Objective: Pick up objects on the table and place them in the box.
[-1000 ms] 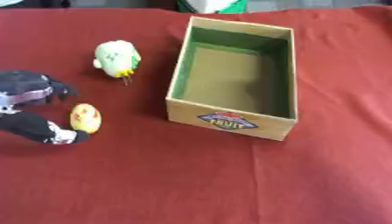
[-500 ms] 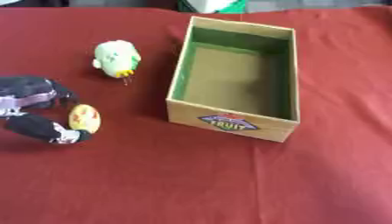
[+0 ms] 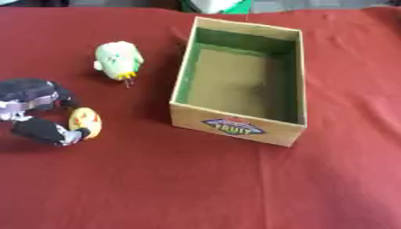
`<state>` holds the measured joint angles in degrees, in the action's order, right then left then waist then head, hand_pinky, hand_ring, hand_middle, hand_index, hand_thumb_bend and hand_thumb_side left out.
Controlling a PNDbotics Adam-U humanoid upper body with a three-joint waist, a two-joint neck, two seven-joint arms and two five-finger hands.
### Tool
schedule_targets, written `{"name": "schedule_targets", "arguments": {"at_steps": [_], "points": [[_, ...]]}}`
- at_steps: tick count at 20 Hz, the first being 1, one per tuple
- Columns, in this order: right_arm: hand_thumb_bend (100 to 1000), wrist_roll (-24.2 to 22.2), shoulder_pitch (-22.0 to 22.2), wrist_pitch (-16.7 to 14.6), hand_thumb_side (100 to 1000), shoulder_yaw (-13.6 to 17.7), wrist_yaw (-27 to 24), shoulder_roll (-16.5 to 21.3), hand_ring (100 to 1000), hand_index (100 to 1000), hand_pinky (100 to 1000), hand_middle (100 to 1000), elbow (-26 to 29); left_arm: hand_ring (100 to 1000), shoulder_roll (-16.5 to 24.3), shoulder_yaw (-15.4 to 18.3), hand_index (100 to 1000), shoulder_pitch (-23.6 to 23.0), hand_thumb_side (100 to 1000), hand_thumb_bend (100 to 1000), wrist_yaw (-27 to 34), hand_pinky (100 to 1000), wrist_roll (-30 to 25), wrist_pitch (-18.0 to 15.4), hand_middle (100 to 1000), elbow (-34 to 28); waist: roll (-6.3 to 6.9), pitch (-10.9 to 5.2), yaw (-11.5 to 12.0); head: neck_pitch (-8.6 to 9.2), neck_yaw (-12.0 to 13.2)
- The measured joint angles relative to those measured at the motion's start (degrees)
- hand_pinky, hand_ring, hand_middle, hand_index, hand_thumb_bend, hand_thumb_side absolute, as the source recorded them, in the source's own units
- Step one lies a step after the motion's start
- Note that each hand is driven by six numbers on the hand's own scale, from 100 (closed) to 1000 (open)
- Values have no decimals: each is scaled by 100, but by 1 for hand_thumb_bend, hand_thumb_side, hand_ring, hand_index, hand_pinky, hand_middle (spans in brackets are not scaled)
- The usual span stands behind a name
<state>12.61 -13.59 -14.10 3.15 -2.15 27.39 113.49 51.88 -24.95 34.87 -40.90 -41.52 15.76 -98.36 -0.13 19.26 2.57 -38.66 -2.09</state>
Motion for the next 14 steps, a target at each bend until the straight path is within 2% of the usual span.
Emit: {"name": "schedule_targets", "arguments": {"at_steps": [4, 11, 12, 13, 14], "points": [[100, -2, 0, 2, 883, 0, 0, -20, 779, 915, 818, 622, 0, 673, -49, -31, 796, 5, 524, 172, 34, 568, 7, -2, 672, 83, -2, 14, -7, 19, 0], [100, -10, 0, 10, 883, 0, 1, -44, 779, 915, 819, 622, 0, 672, -79, -63, 796, 45, 518, 166, 337, 566, -27, 88, 671, 172, -3, 16, -11, 46, 0], [100, -12, 0, 12, 886, 0, 1, -45, 779, 916, 821, 622, 0, 584, -84, -63, 691, 46, 360, 100, 355, 479, -23, 95, 588, 172, -3, 16, -11, 46, 0], [100, -15, 2, 18, 886, 0, 2, -47, 779, 916, 821, 622, 0, 584, -106, -55, 691, 56, 360, 100, 379, 479, -4, 117, 588, 173, -5, 16, -9, 46, -1], [100, -21, 5, 28, 885, 0, 4, -50, 779, 916, 821, 622, 0, 550, -130, -25, 662, 59, 293, 100, 419, 447, 31, 154, 561, 175, -8, 16, -6, 47, -3]]}}
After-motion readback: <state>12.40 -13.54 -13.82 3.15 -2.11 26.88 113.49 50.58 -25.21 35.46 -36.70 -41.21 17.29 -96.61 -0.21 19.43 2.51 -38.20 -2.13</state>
